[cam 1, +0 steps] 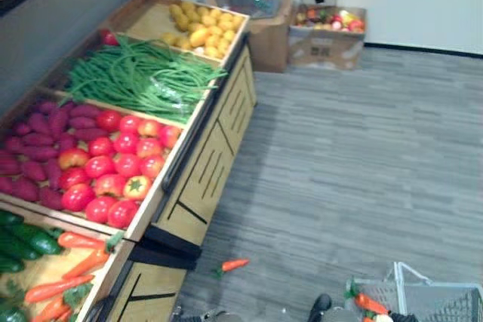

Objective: Pick vegetable in the basket

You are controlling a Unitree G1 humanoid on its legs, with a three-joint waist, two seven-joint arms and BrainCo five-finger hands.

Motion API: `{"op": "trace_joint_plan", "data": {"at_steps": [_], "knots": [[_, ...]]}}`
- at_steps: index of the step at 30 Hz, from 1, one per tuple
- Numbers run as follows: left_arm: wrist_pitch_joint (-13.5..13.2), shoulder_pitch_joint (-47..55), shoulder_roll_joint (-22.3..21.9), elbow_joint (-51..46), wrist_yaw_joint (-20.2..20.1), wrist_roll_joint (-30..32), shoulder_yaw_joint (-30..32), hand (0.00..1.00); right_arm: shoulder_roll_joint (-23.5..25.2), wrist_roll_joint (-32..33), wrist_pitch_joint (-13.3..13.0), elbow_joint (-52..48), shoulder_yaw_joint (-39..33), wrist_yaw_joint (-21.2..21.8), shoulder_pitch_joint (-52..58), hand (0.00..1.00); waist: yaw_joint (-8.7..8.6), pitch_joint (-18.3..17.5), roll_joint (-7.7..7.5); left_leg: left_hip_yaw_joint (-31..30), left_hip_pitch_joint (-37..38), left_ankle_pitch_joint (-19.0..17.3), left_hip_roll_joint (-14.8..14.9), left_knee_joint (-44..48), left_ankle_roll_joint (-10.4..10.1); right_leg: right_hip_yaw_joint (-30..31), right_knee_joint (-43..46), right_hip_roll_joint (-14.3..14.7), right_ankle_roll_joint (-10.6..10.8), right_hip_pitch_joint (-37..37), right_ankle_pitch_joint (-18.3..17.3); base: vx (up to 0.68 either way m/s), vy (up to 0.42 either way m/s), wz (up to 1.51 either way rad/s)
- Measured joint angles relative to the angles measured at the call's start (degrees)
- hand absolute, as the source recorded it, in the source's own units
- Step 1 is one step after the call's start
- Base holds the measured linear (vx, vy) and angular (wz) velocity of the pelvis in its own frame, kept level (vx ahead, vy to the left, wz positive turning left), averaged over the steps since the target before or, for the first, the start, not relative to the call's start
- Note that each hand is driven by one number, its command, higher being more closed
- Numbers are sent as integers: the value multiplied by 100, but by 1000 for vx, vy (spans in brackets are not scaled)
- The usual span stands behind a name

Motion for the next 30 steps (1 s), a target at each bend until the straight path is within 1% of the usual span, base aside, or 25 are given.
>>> {"op": "trace_joint_plan", "data": {"at_steps": [1,2,3,5,8,10,13,16,18,19,20,21,23,24,27,29,30], "knots": [[3,20,-34,-2,0,3,31,0,-26,-1,-12,1,-49,2,-43,100,10,-57,67,-17,133,26,-12,-304,-3,-40,-64,71,-18,0,75,104,33,23],[2,22,-34,-3,-1,4,30,0,-27,-2,-18,1,-82,4,-79,100,14,-83,105,-16,164,26,-17,-396,-3,-44,-106,92,-27,0,111,85,49,7],[2,24,-28,-6,-2,11,31,0,-25,-1,-24,5,-93,4,-112,100,19,-86,87,-11,184,25,-34,-455,-4,-44,-155,102,-17,4,151,83,85,0],[3,29,46,-7,-4,45,25,0,4,2,-59,7,-94,-2,-194,100,20,-145,-23,13,190,26,-171,-534,-4,-13,-380,81,27,36,323,57,99,-3],[-8,32,93,-10,-10,42,16,0,45,0,-114,7,-36,-1,-191,100,13,-250,-121,132,225,13,-357,-536,-17,121,-593,-51,97,114,512,47,121,-4],[-12,30,95,-9,-36,29,7,0,49,0,-145,3,33,2,-169,100,8,-279,-119,130,237,-33,-405,-536,-60,140,-606,-108,104,114,554,25,122,-3],[-16,30,91,7,-127,-32,-35,0,105,11,-167,-52,37,10,-105,100,3,-303,-87,174,315,-243,-431,-558,-71,234,-619,-143,186,111,610,-8,140,-13],[-41,30,89,58,-149,-175,-40,0,169,409,-227,-77,38,39,-4,100,-1,-334,-79,353,433,-483,-464,-612,-46,406,-759,-102,230,104,760,-42,95,-27],[-60,37,86,114,-241,-478,-35,0,218,908,-267,-94,25,65,106,100,-3,-345,-71,578,521,-745,-473,-616,-69,599,-967,-47,268,104,950,-79,97,-40],[-69,39,83,120,-251,-523,-33,0,226,1035,-274,-95,21,68,143,100,-7,-348,-68,614,527,-818,-479,-615,-59,638,-1026,-33,283,104,1003,-100,89,-37],[-101,35,78,168,-262,-524,-30,0,247,1265,-298,-93,-15,71,250,100,-15,-386,-42,651,528,-983,-478,-616,-58,708,-1177,12,291,103,1127,-104,88,-33],[-108,20,74,241,-297,-527,-20,0,275,1482,-317,-77,-75,82,344,100,-13,-394,-33,732,539,-1091,-489,-615,-59,794,-1178,-2,311,80,1158,-83,71,-30],[-103,49,73,335,-360,-543,16,0,370,1711,-320,-65,-155,123,559,100,-19,-428,-67,806,648,-1131,-543,-612,-48,914,-1185,-42,336,105,1184,-65,51,-32],[-104,80,72,339,-382,-663,24,0,416,1816,-307,-42,-190,199,678,100,-15,-472,-73,898,715,-1163,-554,-607,-51,1009,-1206,-45,350,107,1192,-52,27,-33],[-116,69,73,457,-484,-757,30,0,472,2048,-304,16,-188,315,910,100,-46,-516,-50,999,749,-1199,-564,-588,-57,1124,-1208,-45,377,59,1209,-31,7,-26],[-124,34,68,577,-518,-939,92,0,491,2267,-284,203,-186,397,984,100,-44,-527,-22,1113,796,-1204,-566,-607,-65,1253,-1208,-20,381,3,1231,-17,-8,-28],[-130,25,67,629,-553,-1016,171,0,501,2499,-271,233,-194,442,1051,100,-52,-541,-3,1148,821,-1210,-560,-610,-74,1288,-1208,-5,380,2,1231,0,-9,-20]]}}
